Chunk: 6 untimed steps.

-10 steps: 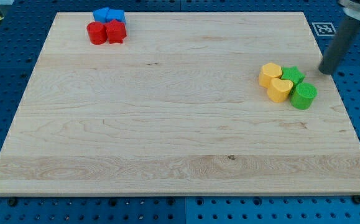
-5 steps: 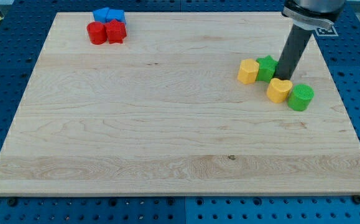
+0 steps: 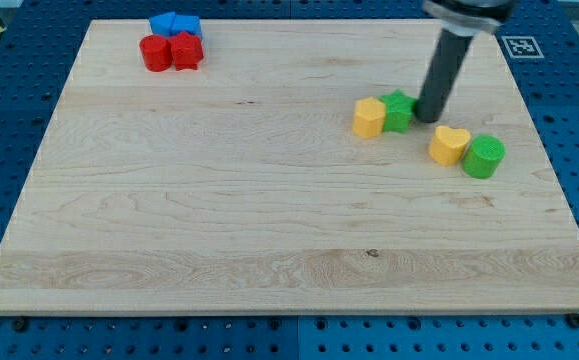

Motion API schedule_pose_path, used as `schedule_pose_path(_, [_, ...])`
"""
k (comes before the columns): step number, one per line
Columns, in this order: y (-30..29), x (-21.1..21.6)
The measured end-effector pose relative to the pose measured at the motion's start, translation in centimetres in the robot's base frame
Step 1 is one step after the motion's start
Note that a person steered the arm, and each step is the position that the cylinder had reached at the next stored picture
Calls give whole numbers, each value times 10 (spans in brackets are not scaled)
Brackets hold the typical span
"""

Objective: Push the green star into the yellow hexagon towards the center

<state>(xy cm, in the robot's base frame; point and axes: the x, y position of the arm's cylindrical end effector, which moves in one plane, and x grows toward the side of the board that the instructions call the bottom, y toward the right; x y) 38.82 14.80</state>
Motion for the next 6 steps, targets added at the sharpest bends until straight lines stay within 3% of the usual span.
schedule_pose_path(1, [-43, 1])
schedule_pose_path(4, [-33, -29])
schedule_pose_path(6, [-80, -18])
